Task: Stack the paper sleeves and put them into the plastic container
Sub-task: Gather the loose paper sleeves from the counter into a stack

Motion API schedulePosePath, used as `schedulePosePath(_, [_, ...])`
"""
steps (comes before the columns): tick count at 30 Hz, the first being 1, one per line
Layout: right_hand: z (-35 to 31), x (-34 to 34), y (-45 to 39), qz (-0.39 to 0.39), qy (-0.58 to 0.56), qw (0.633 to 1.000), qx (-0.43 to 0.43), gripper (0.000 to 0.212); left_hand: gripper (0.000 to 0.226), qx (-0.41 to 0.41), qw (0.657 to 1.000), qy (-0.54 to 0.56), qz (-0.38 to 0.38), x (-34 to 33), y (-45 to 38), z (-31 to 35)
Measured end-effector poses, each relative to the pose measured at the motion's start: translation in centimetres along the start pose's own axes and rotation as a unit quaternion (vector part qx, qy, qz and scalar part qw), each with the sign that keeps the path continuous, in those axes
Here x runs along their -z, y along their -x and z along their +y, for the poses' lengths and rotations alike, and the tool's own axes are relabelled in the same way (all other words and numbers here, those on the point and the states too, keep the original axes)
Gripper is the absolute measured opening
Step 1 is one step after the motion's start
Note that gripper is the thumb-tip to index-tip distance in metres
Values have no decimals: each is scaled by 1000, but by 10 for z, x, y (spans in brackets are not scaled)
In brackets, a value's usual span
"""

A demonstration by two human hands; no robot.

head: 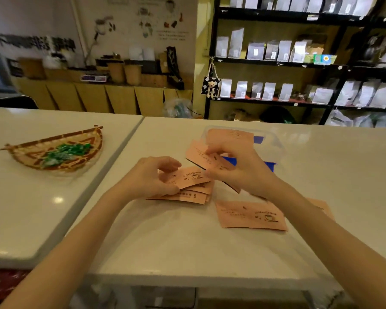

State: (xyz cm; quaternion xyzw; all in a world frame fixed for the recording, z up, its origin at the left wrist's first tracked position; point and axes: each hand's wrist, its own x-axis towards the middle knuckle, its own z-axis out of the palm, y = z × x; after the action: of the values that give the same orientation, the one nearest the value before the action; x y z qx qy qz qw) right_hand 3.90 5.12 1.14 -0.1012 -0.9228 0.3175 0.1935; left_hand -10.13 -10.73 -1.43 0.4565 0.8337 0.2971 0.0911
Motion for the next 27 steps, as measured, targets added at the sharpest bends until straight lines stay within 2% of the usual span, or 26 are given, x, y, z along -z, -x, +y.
schedulePosePath(3, [-2, -11, -12, -43, 18, 999, 15, 49, 76, -9, 1000, 20, 0, -4, -1, -5])
schedulePosePath(6, [-1, -22, -19, -80, 44, 995, 26, 56, 95, -13, 996, 91, 2, -4, -2, -10])
schedulePosePath(9, [3, -33, -23, -103, 70, 992, 32, 56, 100, -9, 990, 136, 17, -4, -2, -15])
schedulePosePath(13, [6, -43, -22, -144, 94, 984, 38, 53, 99, -19, 996, 91, 8, -6, -2, -20])
schedulePosePath(17, [10, -40, -18, -146, 95, 984, 30, 55, 89, -34, 999, 22, 0, -8, -2, -11])
schedulePosePath(21, [18, -19, -10, -109, 98, 989, 10, 53, 76, -92, 995, -46, 7, -13, -3, 17])
schedulePosePath(24, [26, 5, 5, -75, 78, 994, -8, 48, 62, -150, 988, -31, 3, -20, -4, 44])
schedulePosePath(27, [38, 31, 24, -46, 65, 996, -38, 45, 60, -204, 978, -10, -42, -32, -8, 72])
